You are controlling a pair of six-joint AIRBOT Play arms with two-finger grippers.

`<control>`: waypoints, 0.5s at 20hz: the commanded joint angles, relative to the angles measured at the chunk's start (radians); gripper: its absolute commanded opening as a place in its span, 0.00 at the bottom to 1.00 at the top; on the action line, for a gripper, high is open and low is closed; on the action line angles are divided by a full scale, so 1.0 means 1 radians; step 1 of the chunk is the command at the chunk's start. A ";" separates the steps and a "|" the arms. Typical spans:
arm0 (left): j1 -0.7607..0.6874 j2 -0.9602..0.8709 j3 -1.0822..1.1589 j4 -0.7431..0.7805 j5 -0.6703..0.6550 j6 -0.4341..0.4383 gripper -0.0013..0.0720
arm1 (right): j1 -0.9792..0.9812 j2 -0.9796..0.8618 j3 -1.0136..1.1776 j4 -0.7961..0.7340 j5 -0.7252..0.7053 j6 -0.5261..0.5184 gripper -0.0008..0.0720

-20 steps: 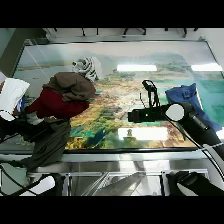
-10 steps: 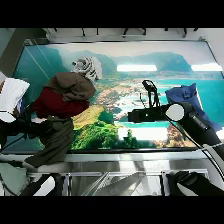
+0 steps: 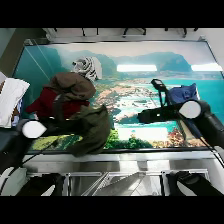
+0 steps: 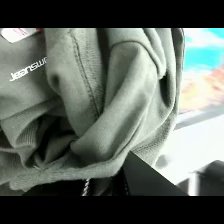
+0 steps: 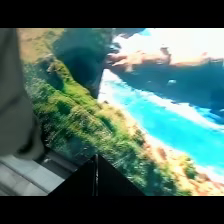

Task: Fold the shirts.

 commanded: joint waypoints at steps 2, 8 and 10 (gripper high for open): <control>-0.282 -0.359 0.183 -0.009 0.141 -0.063 0.04 | -0.259 0.117 0.000 -0.009 0.058 -0.084 0.06; -0.299 -0.722 0.561 -0.012 -0.101 0.092 0.42 | -0.449 0.142 -0.001 -0.010 0.055 -0.084 0.06; -0.289 -0.730 0.621 0.008 -0.249 0.130 0.92 | -0.449 0.127 -0.001 -0.010 0.056 -0.084 0.06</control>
